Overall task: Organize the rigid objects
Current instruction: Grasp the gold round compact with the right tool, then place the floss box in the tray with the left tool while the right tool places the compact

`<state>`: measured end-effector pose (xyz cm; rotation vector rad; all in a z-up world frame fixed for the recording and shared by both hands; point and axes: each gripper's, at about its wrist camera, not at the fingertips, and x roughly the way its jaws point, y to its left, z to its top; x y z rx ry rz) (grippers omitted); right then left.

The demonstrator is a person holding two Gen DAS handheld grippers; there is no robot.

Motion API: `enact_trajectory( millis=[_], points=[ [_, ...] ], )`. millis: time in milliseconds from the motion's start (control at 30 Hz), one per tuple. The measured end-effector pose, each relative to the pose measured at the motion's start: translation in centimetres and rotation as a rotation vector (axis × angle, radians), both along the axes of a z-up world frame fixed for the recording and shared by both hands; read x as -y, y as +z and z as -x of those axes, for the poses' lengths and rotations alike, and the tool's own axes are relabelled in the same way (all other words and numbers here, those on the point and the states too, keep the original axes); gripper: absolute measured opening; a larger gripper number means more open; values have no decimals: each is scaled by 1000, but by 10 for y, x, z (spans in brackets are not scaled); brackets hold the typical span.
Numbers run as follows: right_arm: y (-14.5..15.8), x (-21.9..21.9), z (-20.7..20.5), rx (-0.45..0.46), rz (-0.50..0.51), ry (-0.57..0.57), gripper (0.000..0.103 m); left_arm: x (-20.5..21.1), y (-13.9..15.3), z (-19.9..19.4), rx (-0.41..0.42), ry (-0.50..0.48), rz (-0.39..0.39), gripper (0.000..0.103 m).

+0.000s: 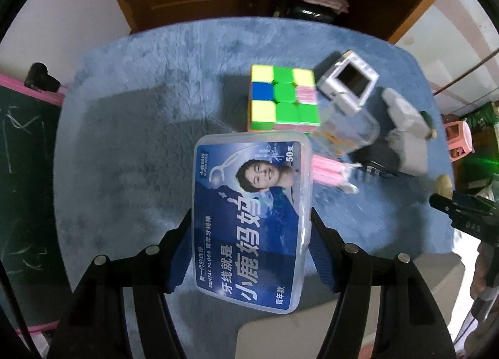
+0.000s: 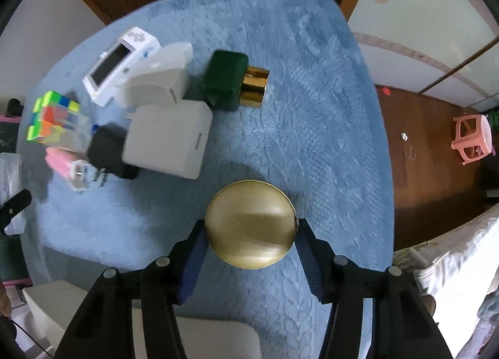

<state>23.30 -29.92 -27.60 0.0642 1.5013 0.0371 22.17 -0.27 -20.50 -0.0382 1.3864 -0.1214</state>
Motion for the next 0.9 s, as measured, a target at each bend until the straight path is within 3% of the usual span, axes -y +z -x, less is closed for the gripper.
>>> enact_trajectory(
  millis=[433, 667, 900],
  points=[
    [140, -15, 60, 245, -59, 22, 56, 4, 108, 66, 135, -98, 63, 69],
    [183, -25, 104, 326, -90, 27, 56, 17, 142, 103, 175, -168, 121, 69],
    [204, -38, 150, 372, -75, 26, 56, 36, 152, 133, 204, -253, 127, 69]
  ],
)
